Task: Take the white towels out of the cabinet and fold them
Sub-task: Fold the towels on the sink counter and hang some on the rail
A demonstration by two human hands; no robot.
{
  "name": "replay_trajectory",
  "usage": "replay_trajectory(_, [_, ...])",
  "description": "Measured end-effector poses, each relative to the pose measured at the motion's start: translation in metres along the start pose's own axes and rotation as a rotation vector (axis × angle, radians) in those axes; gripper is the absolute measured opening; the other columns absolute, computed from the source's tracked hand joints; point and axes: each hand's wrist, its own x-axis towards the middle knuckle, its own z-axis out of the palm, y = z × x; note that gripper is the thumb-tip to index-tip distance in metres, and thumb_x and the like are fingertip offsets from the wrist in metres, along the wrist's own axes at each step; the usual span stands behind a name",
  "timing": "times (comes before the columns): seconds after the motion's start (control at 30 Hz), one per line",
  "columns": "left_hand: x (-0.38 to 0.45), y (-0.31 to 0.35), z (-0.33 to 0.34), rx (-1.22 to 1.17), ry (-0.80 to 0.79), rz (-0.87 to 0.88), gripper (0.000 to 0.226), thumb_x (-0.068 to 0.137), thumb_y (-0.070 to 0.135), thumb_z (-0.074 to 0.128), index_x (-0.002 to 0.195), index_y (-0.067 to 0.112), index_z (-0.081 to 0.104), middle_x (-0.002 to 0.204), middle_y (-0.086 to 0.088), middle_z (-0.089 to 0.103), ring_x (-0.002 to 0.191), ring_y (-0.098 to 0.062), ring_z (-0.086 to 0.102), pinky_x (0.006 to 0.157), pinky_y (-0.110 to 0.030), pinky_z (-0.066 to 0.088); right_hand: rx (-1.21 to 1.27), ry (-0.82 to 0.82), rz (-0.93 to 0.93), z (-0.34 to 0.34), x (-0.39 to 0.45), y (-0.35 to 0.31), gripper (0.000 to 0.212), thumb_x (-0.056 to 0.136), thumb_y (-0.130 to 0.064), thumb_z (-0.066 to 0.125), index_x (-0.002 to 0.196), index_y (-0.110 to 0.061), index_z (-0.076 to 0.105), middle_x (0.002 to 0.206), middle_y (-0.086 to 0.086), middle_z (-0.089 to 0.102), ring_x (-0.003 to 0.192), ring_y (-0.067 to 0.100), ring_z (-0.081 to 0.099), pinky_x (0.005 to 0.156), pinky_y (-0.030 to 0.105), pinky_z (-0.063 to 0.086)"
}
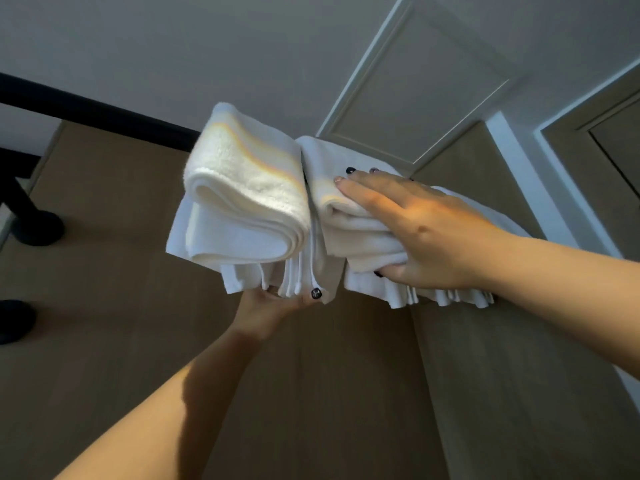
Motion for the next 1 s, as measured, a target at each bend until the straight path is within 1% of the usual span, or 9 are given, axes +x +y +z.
replay_trajectory(0.17, [-0.004,0.011,0.03,-0.143,0.201,-0.015,0.042,0.059,0.035,0.091,0.094,0.028,0.067,0.087,0.025,0.073,0.083,0.008,0.068,0.071,-0.014,0.05,0.062,0.287,-0.019,0.002,0.002,-0.008,0.055,0.086,-0.019,0.069,0.138,-0.008,0.053,0.127,0.01,0.065,0.111,0.034,0.064,0.076,0.052,0.057])
replay_trajectory(0.27, [-0.011,0.016,0.051,-0.248,0.28,-0.047,0.026,0.076,0.026,0.085,0.093,0.025,0.066,0.081,0.022,0.074,0.077,0.006,0.07,0.074,-0.019,0.048,0.139,0.404,0.068,0.007,0.005,-0.014,0.044,0.087,-0.015,0.067,0.129,-0.005,0.06,0.104,0.012,0.071,0.087,0.037,0.068,0.067,0.048,0.056])
replay_trajectory(0.4, [-0.018,0.027,0.067,-0.475,0.24,-0.141,0.027,0.081,0.018,0.08,0.105,0.012,0.069,0.096,-0.003,0.077,0.096,-0.02,0.073,0.089,-0.035,0.055,0.246,0.544,0.151,0.018,0.006,-0.022,0.041,0.081,-0.011,0.064,0.121,-0.005,0.065,0.094,0.01,0.072,0.077,0.034,0.067,0.063,0.043,0.055])
replay_trajectory(0.53, [-0.02,0.042,0.073,-0.583,0.178,-0.134,0.032,0.081,0.012,0.075,0.111,0.005,0.07,0.102,-0.014,0.075,0.099,-0.028,0.072,0.088,-0.04,0.057,0.224,0.585,0.185,0.042,0.0,-0.036,0.045,0.074,-0.004,0.077,0.117,-0.002,0.067,0.104,0.012,0.073,0.089,0.033,0.072,0.068,0.04,0.059])
replay_trajectory(0.63, [-0.024,0.05,0.07,-0.592,0.162,-0.162,0.025,0.086,0.006,0.067,0.11,0.002,0.069,0.101,-0.017,0.075,0.099,-0.03,0.072,0.082,-0.037,0.057,0.229,0.534,0.18,0.058,-0.005,-0.04,0.049,0.077,-0.005,0.075,0.125,-0.001,0.063,0.125,0.015,0.066,0.117,0.032,0.064,0.09,0.047,0.056])
replay_trajectory(0.77, [-0.029,0.061,0.054,-0.733,0.009,-0.169,0.035,0.101,0.033,0.044,0.115,0.008,0.065,0.11,-0.01,0.072,0.102,-0.024,0.069,0.09,-0.036,0.054,0.149,0.304,0.13,0.074,-0.024,-0.045,0.058,0.087,-0.01,0.064,0.143,-0.002,0.047,0.15,0.015,0.044,0.142,0.032,0.036,0.109,0.052,0.041])
replay_trajectory(0.87, [-0.022,0.075,0.049,-0.552,0.017,-0.169,0.053,0.088,0.047,0.065,0.125,0.01,0.056,0.123,-0.005,0.065,0.113,-0.018,0.062,0.105,-0.037,0.043,0.223,0.096,0.112,0.091,-0.046,-0.053,0.069,0.088,-0.007,0.057,0.151,-0.005,0.031,0.161,0.006,0.02,0.151,0.022,0.011,0.116,0.05,0.031])
replay_trajectory(0.93, [-0.021,0.079,0.055,-0.369,0.053,-0.113,0.075,0.079,0.042,0.079,0.139,0.011,0.047,0.134,-0.008,0.061,0.123,-0.025,0.059,0.109,-0.046,0.042,0.375,0.09,0.176,0.094,-0.05,-0.056,0.068,0.088,-0.007,0.05,0.152,-0.009,0.029,0.162,-0.003,0.014,0.152,0.012,0.004,0.12,0.047,0.024])
replay_trajectory(1.0, [-0.022,0.079,0.061,-0.362,0.153,-0.045,0.056,0.088,0.024,0.074,0.137,0.008,0.051,0.13,-0.01,0.064,0.12,-0.026,0.061,0.108,-0.048,0.044,0.511,0.159,0.239,0.092,-0.046,-0.059,0.065,0.085,-0.007,0.044,0.15,-0.01,0.037,0.159,-0.009,0.02,0.15,0.005,0.008,0.121,0.044,0.023])
